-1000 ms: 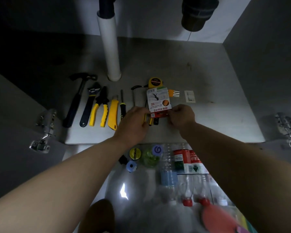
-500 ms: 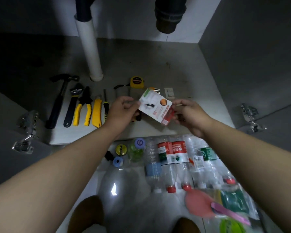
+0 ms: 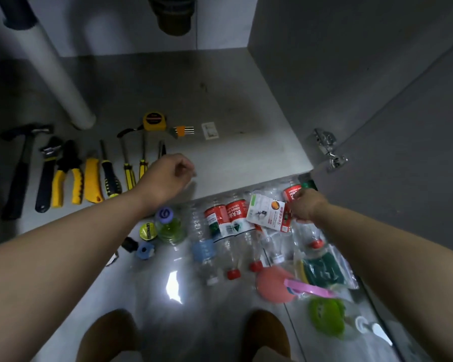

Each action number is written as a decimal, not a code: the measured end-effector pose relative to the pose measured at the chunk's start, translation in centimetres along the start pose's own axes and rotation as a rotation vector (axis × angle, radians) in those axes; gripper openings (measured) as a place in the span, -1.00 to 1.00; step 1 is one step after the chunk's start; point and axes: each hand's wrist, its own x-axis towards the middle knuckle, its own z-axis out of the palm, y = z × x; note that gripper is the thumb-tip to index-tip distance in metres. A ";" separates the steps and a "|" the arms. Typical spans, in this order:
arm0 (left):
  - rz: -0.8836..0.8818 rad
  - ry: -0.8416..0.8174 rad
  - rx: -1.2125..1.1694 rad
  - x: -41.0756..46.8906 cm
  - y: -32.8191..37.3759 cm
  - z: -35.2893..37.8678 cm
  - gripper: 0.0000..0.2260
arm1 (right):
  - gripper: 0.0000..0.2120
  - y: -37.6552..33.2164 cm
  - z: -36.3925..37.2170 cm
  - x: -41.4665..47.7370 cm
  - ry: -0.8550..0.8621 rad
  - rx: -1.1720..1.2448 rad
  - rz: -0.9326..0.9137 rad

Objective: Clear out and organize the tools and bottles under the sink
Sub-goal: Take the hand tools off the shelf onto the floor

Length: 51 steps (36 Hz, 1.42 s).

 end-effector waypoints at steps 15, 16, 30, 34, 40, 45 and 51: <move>-0.065 0.140 0.116 1.0 -3.4 -3.0 -0.73 | -0.76 -13.9 4.3 0.6 0.036 -0.161 -0.838; -0.060 0.159 0.117 1.0 -3.7 -3.2 -0.70 | -0.70 -15.1 4.6 1.0 0.031 -0.203 -0.859; -0.200 0.337 -0.208 0.3 -5.0 -4.0 -0.83 | -0.48 -25.0 10.6 4.2 0.176 -0.408 -0.800; -0.245 0.358 -0.230 0.0 -5.1 -4.3 -0.81 | -0.61 -23.5 10.8 3.3 0.293 -0.408 -0.796; -0.266 0.284 -0.313 -0.8 -4.6 -4.3 -0.75 | -0.90 -22.2 10.4 2.2 0.095 -0.146 -0.668; -0.250 0.255 -0.465 -1.3 -4.0 -4.7 -0.60 | -0.91 -22.3 9.4 -0.5 -0.295 0.329 -0.686; -0.254 0.305 -0.791 -1.9 -4.3 -5.1 -0.76 | -0.80 -25.2 9.4 -3.2 -0.641 0.424 -0.696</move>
